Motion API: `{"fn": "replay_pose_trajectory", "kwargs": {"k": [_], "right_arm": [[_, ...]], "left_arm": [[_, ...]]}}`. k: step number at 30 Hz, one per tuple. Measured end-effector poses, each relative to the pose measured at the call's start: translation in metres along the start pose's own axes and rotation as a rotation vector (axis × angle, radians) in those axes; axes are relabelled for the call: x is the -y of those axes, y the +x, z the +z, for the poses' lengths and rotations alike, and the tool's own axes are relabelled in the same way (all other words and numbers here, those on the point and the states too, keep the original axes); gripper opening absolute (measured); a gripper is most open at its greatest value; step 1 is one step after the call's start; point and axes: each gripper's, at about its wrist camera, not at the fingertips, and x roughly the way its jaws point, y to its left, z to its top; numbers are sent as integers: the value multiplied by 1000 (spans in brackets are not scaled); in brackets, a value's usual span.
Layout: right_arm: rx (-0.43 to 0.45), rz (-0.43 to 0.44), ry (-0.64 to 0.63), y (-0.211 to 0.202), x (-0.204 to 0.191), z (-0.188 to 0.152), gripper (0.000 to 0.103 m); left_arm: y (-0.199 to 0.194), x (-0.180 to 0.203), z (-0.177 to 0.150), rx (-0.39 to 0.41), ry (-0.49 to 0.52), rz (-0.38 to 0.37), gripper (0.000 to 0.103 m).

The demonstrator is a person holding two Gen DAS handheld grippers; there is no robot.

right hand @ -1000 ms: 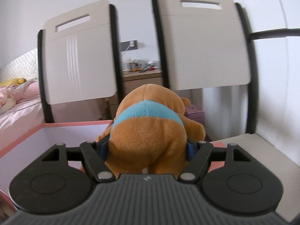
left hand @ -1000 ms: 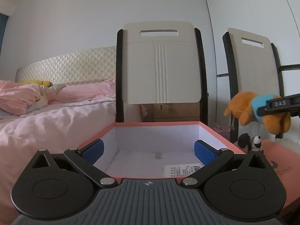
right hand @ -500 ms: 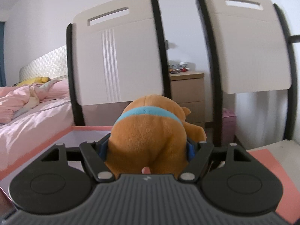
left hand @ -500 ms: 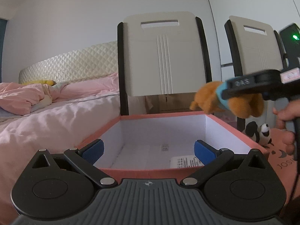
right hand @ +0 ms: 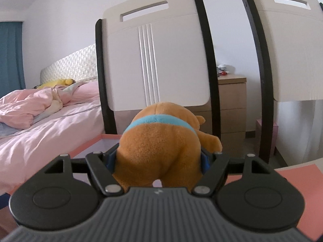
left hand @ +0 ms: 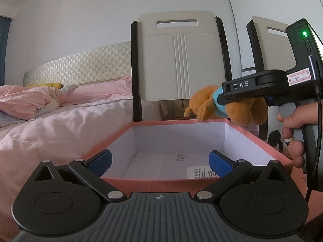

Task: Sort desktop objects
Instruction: 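Carry the teddy bear with the right tool over the pink box and release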

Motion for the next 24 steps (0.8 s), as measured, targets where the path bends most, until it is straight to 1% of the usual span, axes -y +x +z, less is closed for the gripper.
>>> {"fn": "replay_pose_trajectory", "kwargs": {"k": [5, 9, 16, 18, 19, 21, 23, 24], "right_arm": [[-22, 25, 16, 0, -3, -1, 74], [-34, 42, 2, -3, -10, -5, 74], [-59, 30, -4, 2, -17, -11, 75], [-60, 32, 6, 3, -17, -13, 81], [-44, 26, 10, 2, -17, -13, 84], [-5, 19, 20, -3, -15, -12, 99], [20, 10, 14, -7, -14, -11, 99], [18, 9, 15, -7, -13, -11, 99]], "left_arm": [[-1, 2, 0, -1, 4, 0, 103], [-2, 4, -1, -3, 12, -6, 103], [-2, 3, -1, -4, 7, -8, 103], [-2, 4, -1, -5, 5, -8, 103], [-2, 4, -1, -5, 4, -9, 103], [-2, 4, -1, -6, 4, -10, 103], [-2, 5, -1, -6, 7, -9, 103], [-2, 5, -1, -5, 8, -9, 103]]}}
